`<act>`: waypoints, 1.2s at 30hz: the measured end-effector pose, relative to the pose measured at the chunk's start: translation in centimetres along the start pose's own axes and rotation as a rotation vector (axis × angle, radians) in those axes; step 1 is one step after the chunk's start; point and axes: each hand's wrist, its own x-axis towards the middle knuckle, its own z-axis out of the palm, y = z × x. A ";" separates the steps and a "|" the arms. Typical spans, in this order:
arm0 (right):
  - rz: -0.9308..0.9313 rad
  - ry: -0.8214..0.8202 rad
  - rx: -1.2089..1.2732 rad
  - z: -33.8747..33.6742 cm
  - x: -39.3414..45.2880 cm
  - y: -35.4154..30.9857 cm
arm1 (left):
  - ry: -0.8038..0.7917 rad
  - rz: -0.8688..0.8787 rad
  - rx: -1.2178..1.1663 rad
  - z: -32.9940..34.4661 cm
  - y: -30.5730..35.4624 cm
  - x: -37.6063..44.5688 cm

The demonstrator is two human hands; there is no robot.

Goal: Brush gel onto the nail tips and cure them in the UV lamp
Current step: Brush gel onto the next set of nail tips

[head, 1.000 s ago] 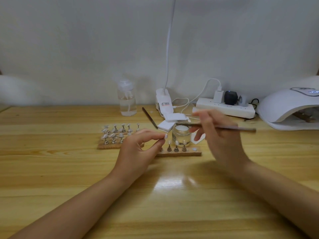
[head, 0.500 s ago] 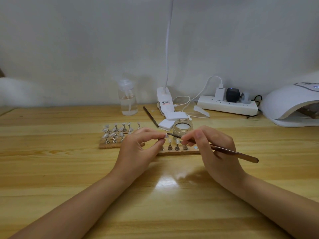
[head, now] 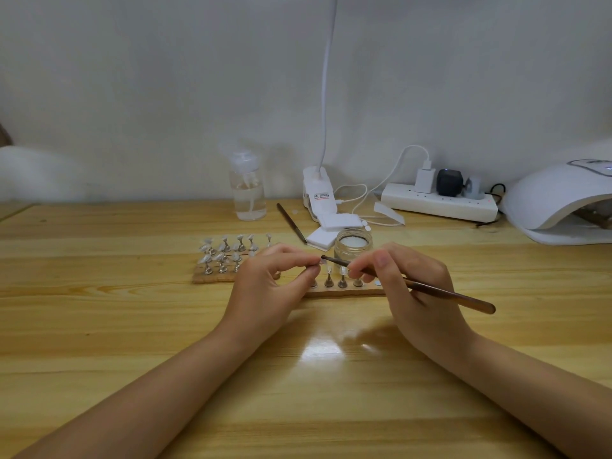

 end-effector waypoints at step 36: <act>0.050 0.009 0.076 0.0 -0.2 -0.1 | -0.013 -0.005 -0.010 0.1 -0.2 0.0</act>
